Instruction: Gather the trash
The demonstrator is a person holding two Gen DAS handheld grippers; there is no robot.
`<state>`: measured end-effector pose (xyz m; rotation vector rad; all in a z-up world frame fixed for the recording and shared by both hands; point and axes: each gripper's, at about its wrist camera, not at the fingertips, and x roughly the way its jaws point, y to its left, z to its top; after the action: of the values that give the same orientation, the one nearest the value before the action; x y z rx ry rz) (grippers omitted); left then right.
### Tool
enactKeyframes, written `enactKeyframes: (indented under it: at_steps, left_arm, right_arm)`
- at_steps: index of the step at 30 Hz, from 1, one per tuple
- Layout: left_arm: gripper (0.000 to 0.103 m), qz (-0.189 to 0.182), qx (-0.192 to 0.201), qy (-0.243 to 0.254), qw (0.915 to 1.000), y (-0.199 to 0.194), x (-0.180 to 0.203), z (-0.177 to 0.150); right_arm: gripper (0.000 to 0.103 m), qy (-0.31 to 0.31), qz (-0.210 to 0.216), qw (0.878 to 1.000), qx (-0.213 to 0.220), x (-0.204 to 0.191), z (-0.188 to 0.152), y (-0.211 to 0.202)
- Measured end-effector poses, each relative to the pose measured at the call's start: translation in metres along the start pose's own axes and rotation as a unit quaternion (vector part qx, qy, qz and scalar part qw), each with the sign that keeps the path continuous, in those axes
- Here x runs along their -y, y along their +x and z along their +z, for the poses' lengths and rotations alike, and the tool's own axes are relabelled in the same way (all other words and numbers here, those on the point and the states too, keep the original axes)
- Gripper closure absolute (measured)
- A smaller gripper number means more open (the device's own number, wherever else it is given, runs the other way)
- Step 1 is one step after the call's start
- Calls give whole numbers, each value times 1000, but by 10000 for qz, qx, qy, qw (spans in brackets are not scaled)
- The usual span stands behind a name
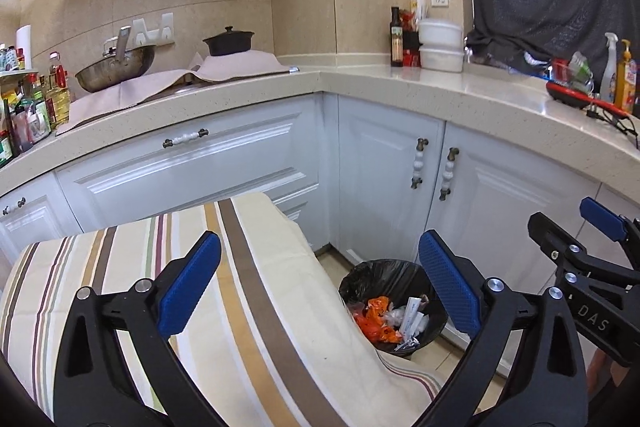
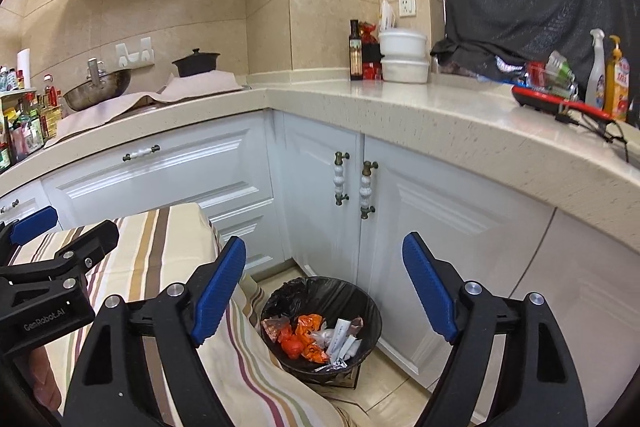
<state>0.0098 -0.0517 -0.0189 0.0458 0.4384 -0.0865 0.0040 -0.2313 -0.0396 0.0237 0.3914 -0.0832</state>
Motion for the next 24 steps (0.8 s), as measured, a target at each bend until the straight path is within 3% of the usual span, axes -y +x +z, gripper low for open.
enactKeyframes:
  at_steps: [9,24]
  left_arm:
    - [6,-171,4,-108,9998,-24,-11,-9]
    - [6,-235,22,-180,9996,-33,-15,-11]
  right_arm:
    - [22,-79,-141,9997,168,-10,-3,-38]
    - [21,-136,-210,9992,299,-14,-4,-52]
